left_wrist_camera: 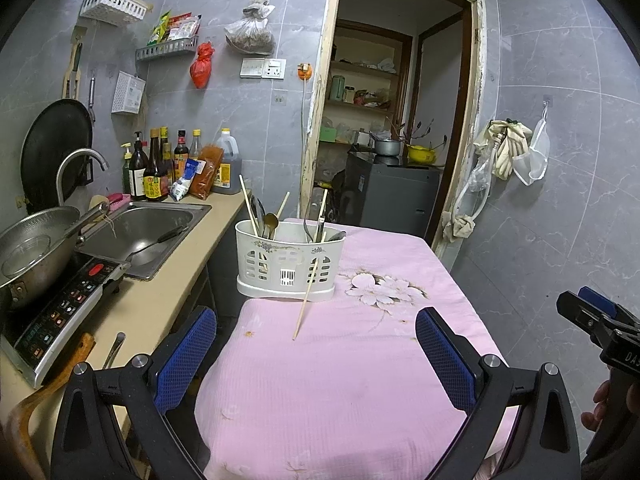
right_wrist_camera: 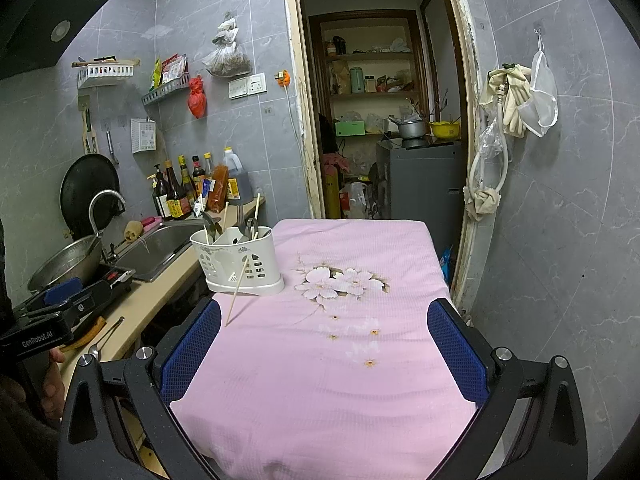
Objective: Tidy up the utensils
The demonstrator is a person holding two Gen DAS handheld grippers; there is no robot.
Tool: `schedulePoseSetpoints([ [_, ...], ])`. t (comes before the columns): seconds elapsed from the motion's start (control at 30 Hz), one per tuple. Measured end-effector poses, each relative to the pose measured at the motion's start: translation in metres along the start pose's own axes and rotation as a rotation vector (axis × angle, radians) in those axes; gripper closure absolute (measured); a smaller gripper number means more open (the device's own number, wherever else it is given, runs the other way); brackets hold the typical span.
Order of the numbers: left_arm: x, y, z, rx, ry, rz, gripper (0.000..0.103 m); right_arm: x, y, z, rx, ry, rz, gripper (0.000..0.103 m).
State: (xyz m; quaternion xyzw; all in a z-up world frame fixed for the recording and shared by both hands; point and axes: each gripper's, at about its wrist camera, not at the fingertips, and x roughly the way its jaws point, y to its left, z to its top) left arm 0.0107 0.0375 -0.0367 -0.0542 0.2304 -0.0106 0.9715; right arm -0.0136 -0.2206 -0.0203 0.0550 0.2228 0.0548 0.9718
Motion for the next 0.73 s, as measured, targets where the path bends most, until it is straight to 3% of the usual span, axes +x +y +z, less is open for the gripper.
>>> schedulePoseSetpoints([
  [0.73, 0.0005, -0.0031, -0.0023, 0.015, 0.023, 0.018, 0.002, -0.0028, 0.0013, 0.0001, -0.001, 0.007, 0.002, 0.002],
])
